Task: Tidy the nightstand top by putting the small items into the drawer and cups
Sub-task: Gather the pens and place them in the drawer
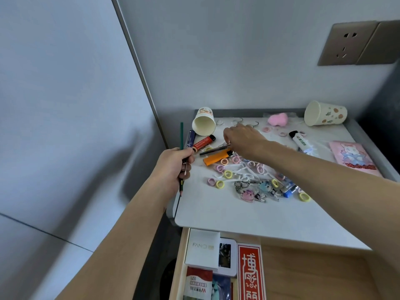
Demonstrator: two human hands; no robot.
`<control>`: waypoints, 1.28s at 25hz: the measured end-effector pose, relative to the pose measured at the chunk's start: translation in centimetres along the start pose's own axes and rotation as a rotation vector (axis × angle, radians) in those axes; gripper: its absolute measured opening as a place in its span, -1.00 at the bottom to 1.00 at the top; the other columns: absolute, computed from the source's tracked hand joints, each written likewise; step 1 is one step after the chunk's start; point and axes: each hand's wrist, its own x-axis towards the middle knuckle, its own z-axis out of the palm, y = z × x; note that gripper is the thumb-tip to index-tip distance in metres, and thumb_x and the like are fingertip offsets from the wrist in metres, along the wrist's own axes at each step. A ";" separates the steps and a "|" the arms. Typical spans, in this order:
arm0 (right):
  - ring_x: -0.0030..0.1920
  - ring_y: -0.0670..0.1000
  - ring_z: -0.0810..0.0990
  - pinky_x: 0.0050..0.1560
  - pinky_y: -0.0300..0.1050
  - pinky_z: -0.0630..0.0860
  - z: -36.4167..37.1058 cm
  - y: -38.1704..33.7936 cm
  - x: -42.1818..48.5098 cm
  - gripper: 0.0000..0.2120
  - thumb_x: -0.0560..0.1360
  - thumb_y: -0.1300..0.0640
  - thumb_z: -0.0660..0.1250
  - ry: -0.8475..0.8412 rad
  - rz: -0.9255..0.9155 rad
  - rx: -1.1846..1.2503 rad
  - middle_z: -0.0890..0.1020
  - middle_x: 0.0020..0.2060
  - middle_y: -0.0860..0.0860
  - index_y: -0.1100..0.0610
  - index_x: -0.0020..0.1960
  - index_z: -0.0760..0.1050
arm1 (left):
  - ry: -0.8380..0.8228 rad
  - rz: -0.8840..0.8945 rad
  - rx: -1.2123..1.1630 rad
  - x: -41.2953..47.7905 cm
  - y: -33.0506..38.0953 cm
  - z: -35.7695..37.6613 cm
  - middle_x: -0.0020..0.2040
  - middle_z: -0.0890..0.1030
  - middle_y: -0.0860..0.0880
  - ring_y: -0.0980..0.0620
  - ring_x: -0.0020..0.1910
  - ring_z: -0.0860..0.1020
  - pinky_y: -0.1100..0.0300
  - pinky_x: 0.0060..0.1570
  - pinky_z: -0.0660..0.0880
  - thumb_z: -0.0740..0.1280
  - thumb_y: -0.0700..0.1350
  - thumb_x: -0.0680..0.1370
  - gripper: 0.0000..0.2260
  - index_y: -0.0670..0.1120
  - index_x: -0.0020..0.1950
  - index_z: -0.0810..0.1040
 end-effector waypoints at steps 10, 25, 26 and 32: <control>-0.25 -0.06 0.58 -0.14 -0.24 0.57 -7.6 1.7 -11.1 -0.85 0.51 0.26 0.40 0.379 0.349 1.321 0.60 -0.22 0.05 0.17 0.07 0.56 | -0.105 0.110 0.132 -4.1 0.0 2.4 -0.18 0.51 -0.11 0.11 -0.46 0.22 0.34 -0.58 0.13 0.35 -0.20 0.60 -0.93 -0.19 -0.04 0.58; 0.00 0.19 0.60 0.04 0.02 0.53 -2.4 -8.3 -29.3 -0.68 0.64 0.22 0.07 0.082 0.791 2.269 0.64 0.09 0.30 0.21 0.29 0.49 | -0.434 -0.155 0.509 -18.7 -8.7 3.7 -0.18 0.70 -0.04 0.12 -0.37 0.56 0.32 -0.44 0.28 0.38 -0.03 0.58 -0.89 -0.05 -0.03 0.54; 0.01 0.17 0.59 0.04 -0.01 0.51 -2.1 -8.7 -29.7 -0.66 0.64 0.12 0.09 0.059 0.827 2.299 0.64 0.10 0.27 0.25 0.30 0.48 | -0.421 -0.155 0.524 -18.9 -9.3 3.7 -0.17 0.71 -0.03 0.12 -0.35 0.58 0.32 -0.40 0.33 0.38 -0.01 0.58 -0.87 -0.07 -0.03 0.55; -0.45 -0.04 0.61 -0.47 -0.26 0.50 -1.8 -11.2 -30.6 -0.80 0.62 0.18 0.22 -0.072 0.804 2.084 0.63 -0.32 0.12 0.31 -0.01 0.52 | -0.539 -0.221 0.440 -19.2 -11.7 4.1 -0.34 0.65 0.05 0.10 -0.41 0.52 0.28 -0.40 0.43 0.30 -0.12 0.64 -0.89 -0.15 0.03 0.55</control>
